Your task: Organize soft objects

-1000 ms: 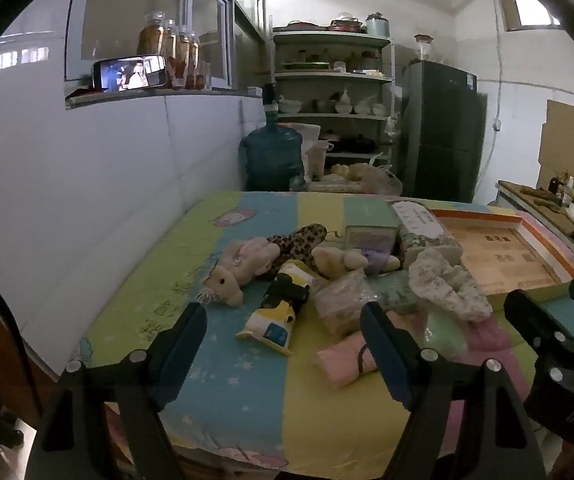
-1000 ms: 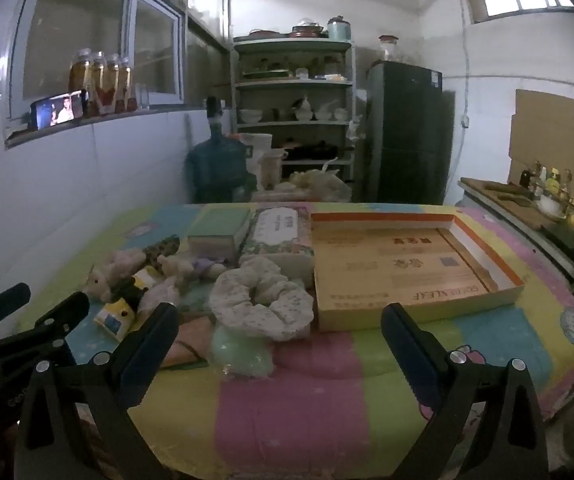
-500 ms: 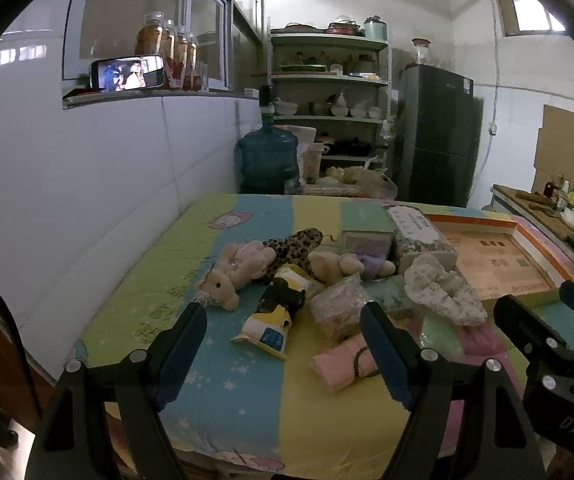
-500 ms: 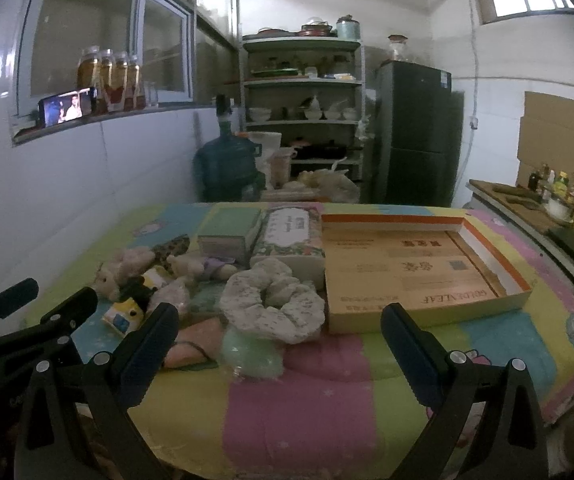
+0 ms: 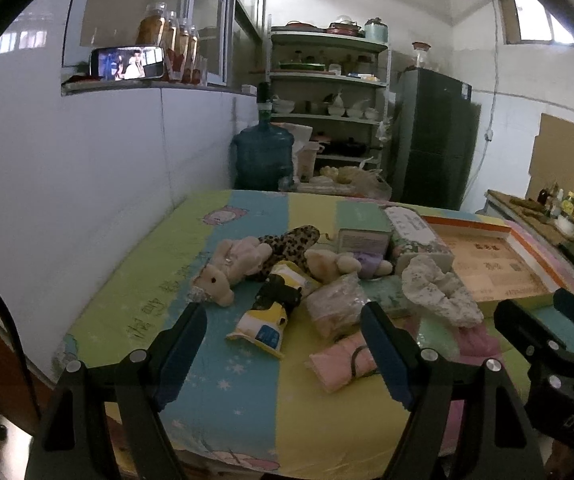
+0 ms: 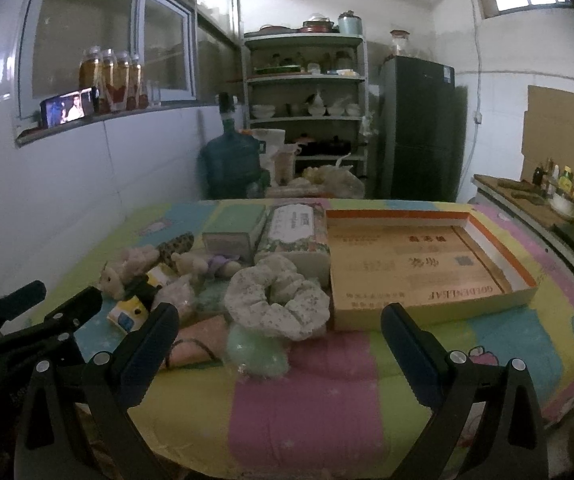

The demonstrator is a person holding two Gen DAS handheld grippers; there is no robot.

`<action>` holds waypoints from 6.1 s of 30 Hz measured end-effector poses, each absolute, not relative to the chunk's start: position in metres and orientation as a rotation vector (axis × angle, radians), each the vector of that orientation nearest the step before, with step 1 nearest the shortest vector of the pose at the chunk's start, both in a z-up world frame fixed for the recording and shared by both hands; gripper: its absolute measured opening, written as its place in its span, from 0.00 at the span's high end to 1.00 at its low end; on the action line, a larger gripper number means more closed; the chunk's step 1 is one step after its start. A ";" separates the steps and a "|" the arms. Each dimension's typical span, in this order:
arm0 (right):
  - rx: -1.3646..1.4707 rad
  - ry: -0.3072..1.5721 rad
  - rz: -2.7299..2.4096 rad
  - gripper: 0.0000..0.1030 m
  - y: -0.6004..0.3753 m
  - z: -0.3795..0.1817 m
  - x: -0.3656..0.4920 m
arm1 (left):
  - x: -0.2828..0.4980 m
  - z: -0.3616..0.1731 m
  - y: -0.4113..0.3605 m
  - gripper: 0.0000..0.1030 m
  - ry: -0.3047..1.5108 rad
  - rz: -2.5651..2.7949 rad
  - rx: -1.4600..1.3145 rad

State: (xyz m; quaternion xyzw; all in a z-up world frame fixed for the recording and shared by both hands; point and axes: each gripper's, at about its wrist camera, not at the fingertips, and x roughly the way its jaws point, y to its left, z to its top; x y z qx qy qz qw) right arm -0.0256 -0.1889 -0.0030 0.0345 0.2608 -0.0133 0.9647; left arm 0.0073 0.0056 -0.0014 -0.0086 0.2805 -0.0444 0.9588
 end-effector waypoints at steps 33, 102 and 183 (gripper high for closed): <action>0.110 0.586 0.031 0.02 -0.190 -0.023 -0.010 | 0.030 -0.029 0.036 0.23 0.645 -0.123 -0.090; 0.223 0.452 0.240 0.90 -0.270 0.016 0.026 | 0.066 0.002 -0.018 0.59 0.549 -0.307 -0.053; 0.317 0.545 -0.111 0.36 -0.437 -0.030 0.018 | 0.087 -0.012 -0.203 0.15 0.590 -0.453 -0.011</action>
